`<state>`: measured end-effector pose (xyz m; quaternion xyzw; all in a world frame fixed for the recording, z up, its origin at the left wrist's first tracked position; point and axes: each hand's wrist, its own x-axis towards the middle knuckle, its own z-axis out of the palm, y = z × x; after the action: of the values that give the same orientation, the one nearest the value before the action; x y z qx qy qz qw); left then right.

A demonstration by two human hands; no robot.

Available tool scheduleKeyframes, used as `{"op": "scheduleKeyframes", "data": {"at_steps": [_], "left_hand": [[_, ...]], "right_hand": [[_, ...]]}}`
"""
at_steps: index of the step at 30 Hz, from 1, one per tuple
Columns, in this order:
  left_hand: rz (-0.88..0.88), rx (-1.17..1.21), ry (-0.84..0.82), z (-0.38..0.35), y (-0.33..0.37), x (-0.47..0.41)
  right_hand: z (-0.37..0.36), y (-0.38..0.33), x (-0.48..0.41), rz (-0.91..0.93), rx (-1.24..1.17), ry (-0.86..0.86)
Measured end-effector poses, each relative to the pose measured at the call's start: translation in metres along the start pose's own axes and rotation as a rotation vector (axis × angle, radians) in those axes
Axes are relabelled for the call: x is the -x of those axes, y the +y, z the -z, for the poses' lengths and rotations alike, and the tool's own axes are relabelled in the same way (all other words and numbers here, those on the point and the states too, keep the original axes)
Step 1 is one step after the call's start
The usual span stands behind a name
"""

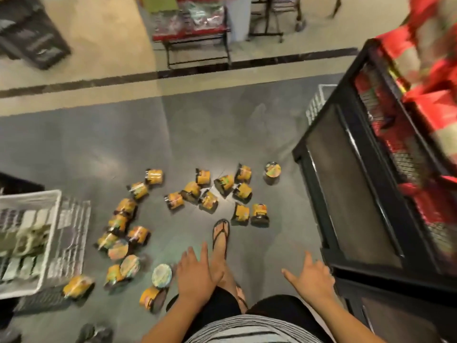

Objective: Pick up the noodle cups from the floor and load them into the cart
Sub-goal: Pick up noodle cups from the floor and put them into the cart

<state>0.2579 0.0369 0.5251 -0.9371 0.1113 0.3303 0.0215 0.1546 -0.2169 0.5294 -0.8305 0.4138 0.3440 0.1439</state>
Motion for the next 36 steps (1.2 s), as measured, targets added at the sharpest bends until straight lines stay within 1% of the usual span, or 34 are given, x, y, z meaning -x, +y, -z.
{"op": "scheduleKeyframes", "data": {"at_steps": [3,6,13,17,20,22,25,30,32,34,36], "left_hand": [[-0.05,-0.024,-0.001,0.029,0.004,-0.055],[-0.065,-0.006,0.014,0.064,0.008,-0.107],[-0.124,-0.022,-0.044,0.138,0.025,-0.209],[-0.084,-0.013,-0.077,0.155,0.048,-0.253],[0.019,0.064,-0.109,0.155,0.068,-0.29],[0.093,0.095,-0.115,0.145,0.084,-0.325],[0.166,0.134,-0.135,0.11,0.11,-0.395],[0.235,0.189,-0.162,0.016,0.164,-0.549],[0.278,0.246,-0.146,-0.026,0.182,-0.611],[0.329,0.313,-0.11,-0.067,0.196,-0.667],[0.376,0.347,-0.059,-0.101,0.206,-0.714]], "right_hand": [[0.021,-0.017,-0.024,-0.094,-0.026,-0.011],[0.046,-0.045,-0.046,-0.146,-0.06,-0.015],[0.11,-0.116,-0.111,-0.137,-0.175,0.023],[0.138,-0.132,-0.156,-0.152,-0.236,0.004],[0.149,-0.134,-0.202,-0.181,-0.241,-0.026],[0.152,-0.134,-0.246,-0.188,-0.235,-0.029],[0.142,-0.136,-0.333,-0.185,-0.162,-0.105],[0.089,-0.159,-0.523,-0.12,-0.058,-0.123],[0.066,-0.171,-0.599,-0.04,-0.028,-0.158],[0.041,-0.183,-0.667,0.02,-0.016,-0.152],[0.011,-0.195,-0.721,0.013,-0.017,-0.153]]}}
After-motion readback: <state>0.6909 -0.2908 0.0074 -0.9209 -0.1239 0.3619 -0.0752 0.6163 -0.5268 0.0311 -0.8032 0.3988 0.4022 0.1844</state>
